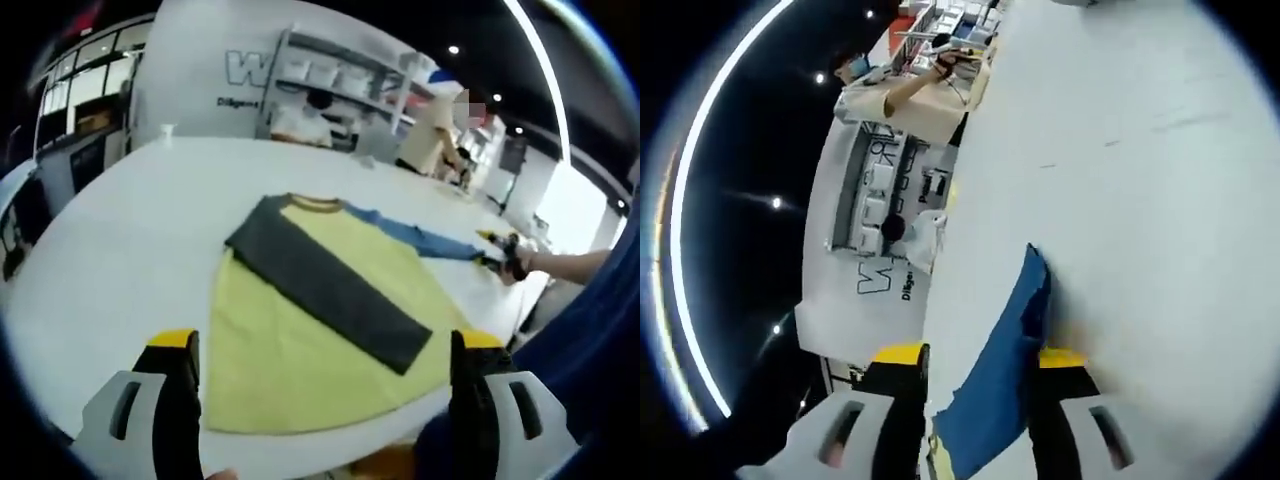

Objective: Fold the garment on the visible template until the final outline fits inside the template.

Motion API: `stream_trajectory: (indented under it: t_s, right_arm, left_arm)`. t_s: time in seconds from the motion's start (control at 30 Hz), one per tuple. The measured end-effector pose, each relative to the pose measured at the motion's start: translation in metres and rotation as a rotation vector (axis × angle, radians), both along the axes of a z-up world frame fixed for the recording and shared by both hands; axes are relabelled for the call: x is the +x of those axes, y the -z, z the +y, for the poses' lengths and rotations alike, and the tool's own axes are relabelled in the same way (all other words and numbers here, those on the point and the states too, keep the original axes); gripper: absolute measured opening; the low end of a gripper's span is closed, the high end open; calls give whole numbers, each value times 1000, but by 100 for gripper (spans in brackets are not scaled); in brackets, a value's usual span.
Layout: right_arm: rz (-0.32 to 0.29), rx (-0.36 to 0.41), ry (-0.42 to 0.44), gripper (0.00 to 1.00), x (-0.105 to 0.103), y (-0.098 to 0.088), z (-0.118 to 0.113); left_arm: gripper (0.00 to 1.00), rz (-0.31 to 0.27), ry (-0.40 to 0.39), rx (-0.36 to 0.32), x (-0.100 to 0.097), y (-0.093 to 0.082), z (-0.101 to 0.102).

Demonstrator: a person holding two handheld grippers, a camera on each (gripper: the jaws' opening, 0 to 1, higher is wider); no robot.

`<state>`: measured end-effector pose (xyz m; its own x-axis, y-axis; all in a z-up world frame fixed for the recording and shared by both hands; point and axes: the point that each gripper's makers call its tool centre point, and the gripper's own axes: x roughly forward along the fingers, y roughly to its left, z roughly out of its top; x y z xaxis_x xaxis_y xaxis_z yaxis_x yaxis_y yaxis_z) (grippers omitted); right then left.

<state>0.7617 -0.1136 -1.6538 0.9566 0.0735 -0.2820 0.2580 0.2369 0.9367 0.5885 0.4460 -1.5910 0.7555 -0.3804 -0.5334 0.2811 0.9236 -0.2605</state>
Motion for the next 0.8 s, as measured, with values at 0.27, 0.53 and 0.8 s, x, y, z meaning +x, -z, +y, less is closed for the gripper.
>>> stream_trajectory:
  t_s: [0.27,0.53,0.8]
  right_arm:
    - [19,-14,54,0,6,1,-13]
    - [-125,0,21,0,18,-54,17]
    - [-288,57,-97,0,28,-128,90]
  left_arm:
    - [99,11,-12,1,-3,5,5]
    - [99,4,-13,-12,-7,6,10]
    - [99,-8,7,-29,-10,7,24]
